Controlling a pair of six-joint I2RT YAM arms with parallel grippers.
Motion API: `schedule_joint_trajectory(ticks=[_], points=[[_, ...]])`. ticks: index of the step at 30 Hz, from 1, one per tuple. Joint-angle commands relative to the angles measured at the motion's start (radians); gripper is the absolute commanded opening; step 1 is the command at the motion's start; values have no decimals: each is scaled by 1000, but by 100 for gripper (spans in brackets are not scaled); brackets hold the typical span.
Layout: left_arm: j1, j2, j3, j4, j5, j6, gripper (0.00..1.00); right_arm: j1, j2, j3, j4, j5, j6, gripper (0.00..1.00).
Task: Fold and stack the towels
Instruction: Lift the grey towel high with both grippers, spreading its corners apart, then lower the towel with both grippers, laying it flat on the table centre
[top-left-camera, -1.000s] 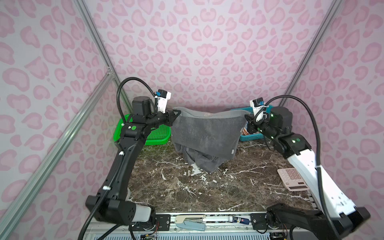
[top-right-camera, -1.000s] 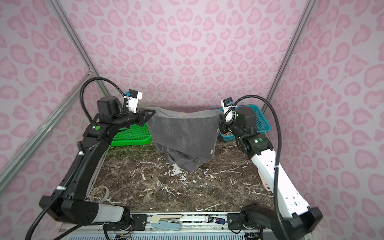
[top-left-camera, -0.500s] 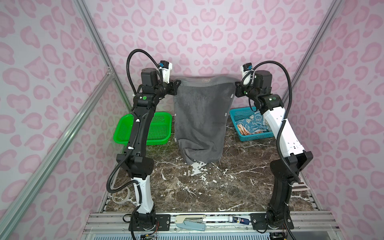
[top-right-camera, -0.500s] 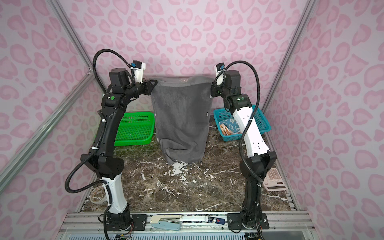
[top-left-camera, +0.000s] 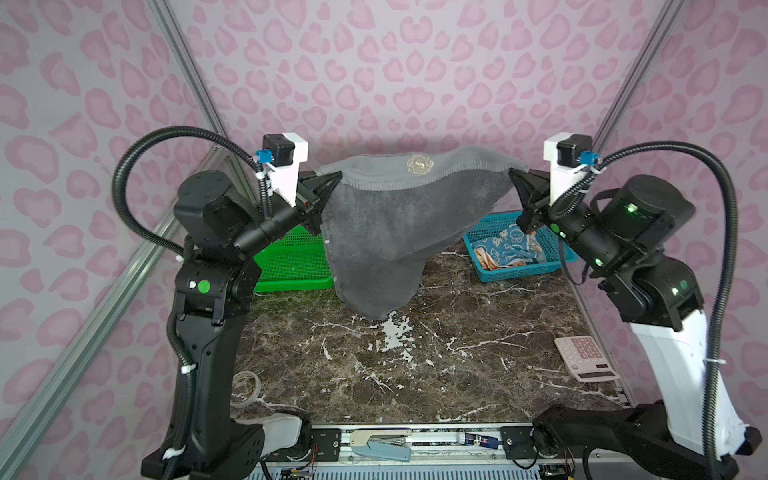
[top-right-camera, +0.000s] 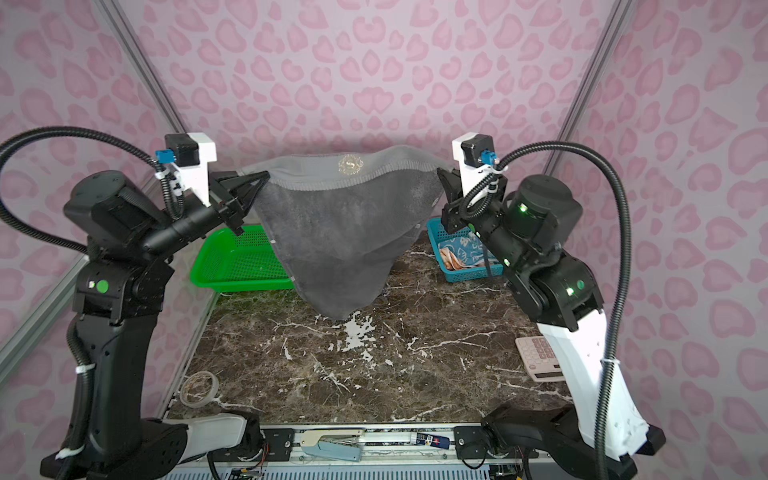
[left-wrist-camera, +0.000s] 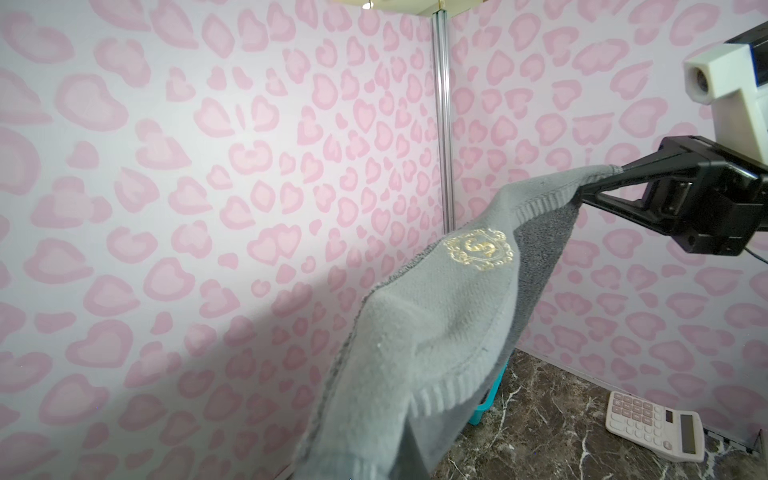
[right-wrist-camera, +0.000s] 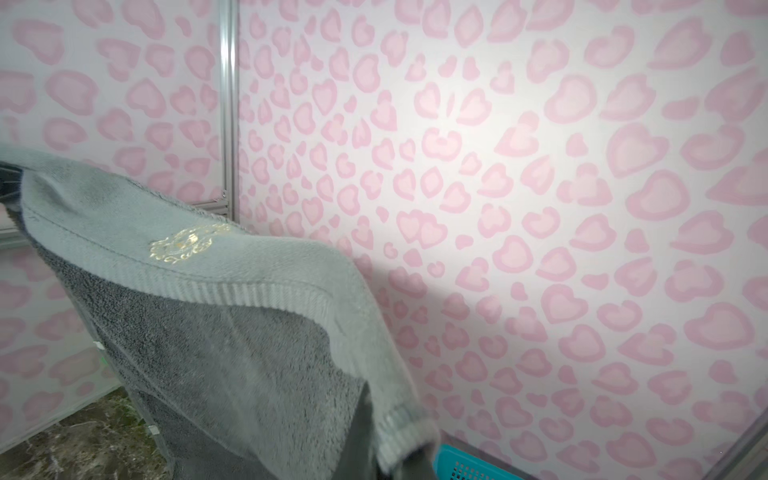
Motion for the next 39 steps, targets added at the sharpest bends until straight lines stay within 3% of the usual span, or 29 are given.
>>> schedule_joint_trajectory(ticks=[1,7,13,16,20,27,34,39], points=[[-7,-71,-16,70,49,11,3,46,-77,-36,42,60,-12,0],[-8,-110,-25,122,44,-34,3,63,-155,-87,121,114,-21,0],[-8,15,19,148,-77,-33,3,15,-36,-38,121,253,-102,0],[-1,147,90,151,-142,-32,3,-139,97,40,77,160,-38,0],[27,397,278,122,-147,-61,3,-313,304,151,56,-4,44,0],[66,727,485,134,-134,-91,3,-359,642,375,-20,-78,64,0],[69,792,371,125,-139,-50,3,-361,715,259,8,-78,59,0],[68,730,156,128,-117,-10,3,-354,606,-21,102,-102,71,0]])
